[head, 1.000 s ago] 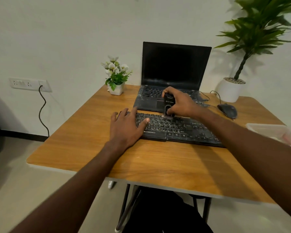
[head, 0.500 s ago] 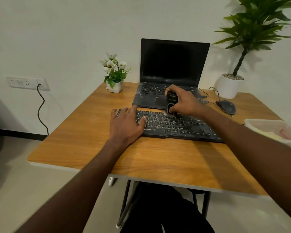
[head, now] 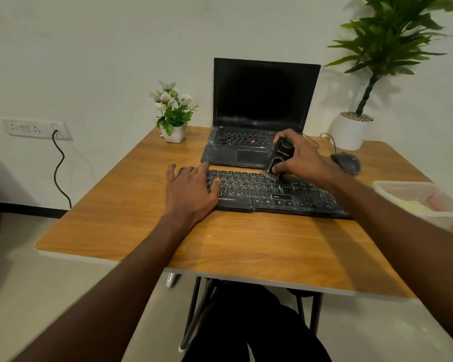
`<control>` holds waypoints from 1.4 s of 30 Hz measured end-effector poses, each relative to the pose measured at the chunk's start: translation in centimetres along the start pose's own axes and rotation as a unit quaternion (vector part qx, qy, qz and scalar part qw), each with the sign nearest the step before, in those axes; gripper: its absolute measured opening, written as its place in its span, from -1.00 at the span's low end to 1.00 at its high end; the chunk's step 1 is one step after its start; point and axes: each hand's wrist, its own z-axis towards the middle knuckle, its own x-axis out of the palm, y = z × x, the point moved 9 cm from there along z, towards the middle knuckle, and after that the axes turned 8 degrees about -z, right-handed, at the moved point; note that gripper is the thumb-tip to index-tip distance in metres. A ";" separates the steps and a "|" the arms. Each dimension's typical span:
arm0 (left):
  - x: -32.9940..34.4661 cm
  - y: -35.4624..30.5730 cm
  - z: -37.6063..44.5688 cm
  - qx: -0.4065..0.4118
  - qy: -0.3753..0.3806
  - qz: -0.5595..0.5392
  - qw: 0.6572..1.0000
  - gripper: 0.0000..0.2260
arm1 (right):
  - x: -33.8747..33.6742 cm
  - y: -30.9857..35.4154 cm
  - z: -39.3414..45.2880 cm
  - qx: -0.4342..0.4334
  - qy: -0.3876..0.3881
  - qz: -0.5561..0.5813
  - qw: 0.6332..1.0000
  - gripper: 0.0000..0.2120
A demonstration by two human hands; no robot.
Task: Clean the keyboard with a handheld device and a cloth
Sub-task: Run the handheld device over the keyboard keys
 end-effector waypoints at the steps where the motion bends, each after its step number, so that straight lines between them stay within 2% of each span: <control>1: 0.0 0.0 0.0 0.001 0.002 0.002 1.000 -0.47 | 0.2 -0.1 0.0 -0.002 0.012 -0.022 1.000 -0.33; 4: 0.0 -0.1 0.0 -0.001 0.004 0.005 1.000 -0.47 | -0.3 1.2 0.2 -0.031 0.000 -0.104 0.994 -0.31; 6: 0.0 -0.1 -0.1 -0.001 0.006 0.003 1.000 -0.47 | -0.2 2.0 0.3 -0.041 0.011 -0.052 0.998 -0.33; 8: -0.1 -0.2 0.0 0.000 0.002 0.001 1.000 -0.48 | 0.8 2.8 0.2 -0.056 0.054 -0.011 0.997 -0.36; 11: -0.1 -0.1 -0.1 0.003 0.003 0.000 1.000 -0.49 | 1.5 3.4 0.6 -0.064 0.071 -0.054 0.994 -0.36; 16: -0.1 -0.1 0.0 0.003 0.001 -0.002 1.000 -0.49 | 2.1 4.2 1.1 -0.070 0.093 -0.056 0.992 -0.39; 18: -0.2 -0.1 -0.1 0.003 0.000 -0.005 1.000 -0.49 | 1.6 3.7 1.4 -0.052 0.065 -0.082 0.993 -0.38; 25: -0.7 -0.5 -0.2 0.024 -0.012 -0.019 0.999 -0.45 | 0.2 0.7 0.3 0.019 0.017 0.005 1.000 -0.35; 28: -1.5 -2.8 -0.3 0.047 -0.034 -0.045 0.997 -0.48 | -0.2 0.0 -0.1 0.037 -0.008 0.046 0.998 -0.39; 34: 3.2 -12.2 -0.9 0.112 0.036 -0.067 0.991 -0.37 | -0.3 -0.5 -0.4 0.017 -0.005 0.024 1.000 -0.36; 39: 4.9 -11.2 -0.4 0.072 0.058 -0.027 0.995 -0.32 | -3.9 -3.1 -1.2 0.037 -0.037 -0.113 0.992 -0.35; 40: 4.9 -11.2 -0.5 0.071 0.057 -0.026 0.996 -0.33 | -4.3 -3.2 -1.3 0.041 -0.045 -0.120 0.991 -0.36; 42: 4.8 -11.1 -0.7 0.066 0.055 -0.029 0.996 -0.34 | -3.9 -3.0 -1.2 0.038 -0.037 -0.059 0.997 -0.37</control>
